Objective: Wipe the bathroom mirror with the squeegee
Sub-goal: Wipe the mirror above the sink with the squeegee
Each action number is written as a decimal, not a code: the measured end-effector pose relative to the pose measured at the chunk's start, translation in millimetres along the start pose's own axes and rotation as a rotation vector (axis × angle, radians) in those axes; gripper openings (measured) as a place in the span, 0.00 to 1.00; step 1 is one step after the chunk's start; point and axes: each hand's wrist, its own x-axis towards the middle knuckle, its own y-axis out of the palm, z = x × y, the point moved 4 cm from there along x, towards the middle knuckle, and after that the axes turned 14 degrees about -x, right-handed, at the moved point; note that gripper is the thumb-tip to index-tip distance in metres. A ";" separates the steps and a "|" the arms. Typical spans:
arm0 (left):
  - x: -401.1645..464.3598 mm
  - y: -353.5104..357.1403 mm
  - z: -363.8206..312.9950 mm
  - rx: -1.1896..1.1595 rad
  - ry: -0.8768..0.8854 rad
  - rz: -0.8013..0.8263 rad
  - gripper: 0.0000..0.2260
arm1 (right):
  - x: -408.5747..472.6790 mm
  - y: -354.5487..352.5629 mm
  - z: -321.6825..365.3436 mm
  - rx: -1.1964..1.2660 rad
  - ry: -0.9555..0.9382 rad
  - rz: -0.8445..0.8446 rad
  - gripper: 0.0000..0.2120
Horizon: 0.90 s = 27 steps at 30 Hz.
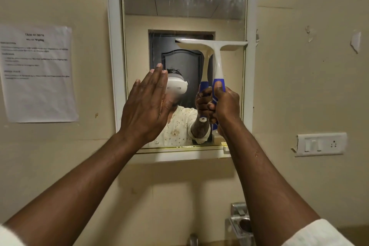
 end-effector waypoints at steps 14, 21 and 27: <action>-25.4 15.0 -1.9 -0.022 -0.038 0.048 0.28 | -33.3 -9.4 -28.4 -0.067 0.038 -0.008 0.15; -32.4 14.8 -2.7 -0.001 -0.040 0.068 0.28 | -57.7 -11.2 -49.4 -0.062 0.104 0.012 0.13; -37.8 16.7 -7.5 -0.008 -0.042 0.084 0.28 | -82.8 -12.6 -68.4 0.019 0.172 0.082 0.14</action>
